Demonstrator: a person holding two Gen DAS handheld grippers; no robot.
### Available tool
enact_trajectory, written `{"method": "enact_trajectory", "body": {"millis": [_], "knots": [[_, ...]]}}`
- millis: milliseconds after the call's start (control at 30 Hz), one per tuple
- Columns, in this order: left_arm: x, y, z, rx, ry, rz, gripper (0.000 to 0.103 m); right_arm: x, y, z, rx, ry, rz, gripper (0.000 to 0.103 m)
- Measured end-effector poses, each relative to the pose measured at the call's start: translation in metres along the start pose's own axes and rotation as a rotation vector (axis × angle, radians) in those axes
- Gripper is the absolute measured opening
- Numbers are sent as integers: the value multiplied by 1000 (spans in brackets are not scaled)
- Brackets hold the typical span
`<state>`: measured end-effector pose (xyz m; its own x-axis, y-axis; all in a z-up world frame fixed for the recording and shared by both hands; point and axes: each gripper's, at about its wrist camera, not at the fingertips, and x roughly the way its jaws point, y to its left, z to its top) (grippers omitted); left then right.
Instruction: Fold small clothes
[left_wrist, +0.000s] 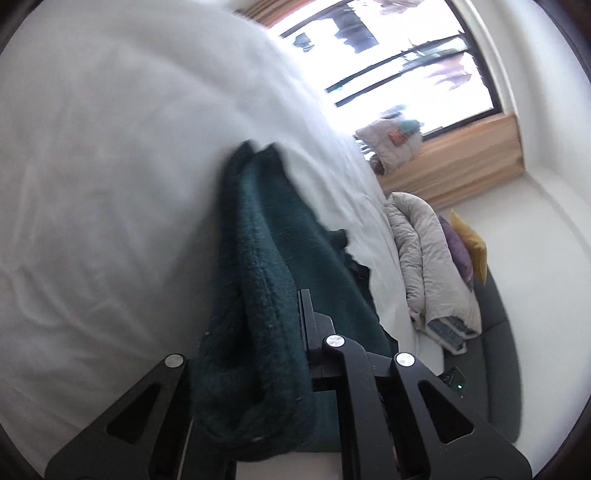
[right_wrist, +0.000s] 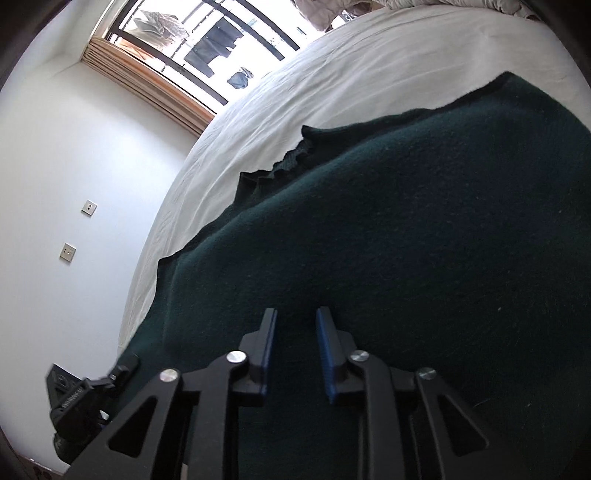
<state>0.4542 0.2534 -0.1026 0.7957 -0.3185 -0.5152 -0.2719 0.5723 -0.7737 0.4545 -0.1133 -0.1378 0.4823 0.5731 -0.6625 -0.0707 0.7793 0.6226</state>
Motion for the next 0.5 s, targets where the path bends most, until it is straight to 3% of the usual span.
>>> {"method": "enact_trajectory", "body": {"millis": [100, 167, 233, 267, 300, 500], "knots": [[3, -59, -2, 189, -12, -6, 7, -3, -17, 1, 48, 3, 63, 8], [22, -114, -15, 405, 9, 1, 7, -8, -28, 2, 96, 1, 127, 9], [39, -151, -38, 603, 13, 16, 7, -18, -43, 5, 158, -16, 209, 21], [51, -166, -56, 709, 13, 34, 7, -21, -51, 8, 187, -29, 252, 33], [61, -172, -70, 777, 21, 45, 7, -28, -60, 11, 225, -46, 307, 42], [105, -161, -137, 974, 124, 102, 7, -46, -88, 20, 316, -70, 459, 61]]}}
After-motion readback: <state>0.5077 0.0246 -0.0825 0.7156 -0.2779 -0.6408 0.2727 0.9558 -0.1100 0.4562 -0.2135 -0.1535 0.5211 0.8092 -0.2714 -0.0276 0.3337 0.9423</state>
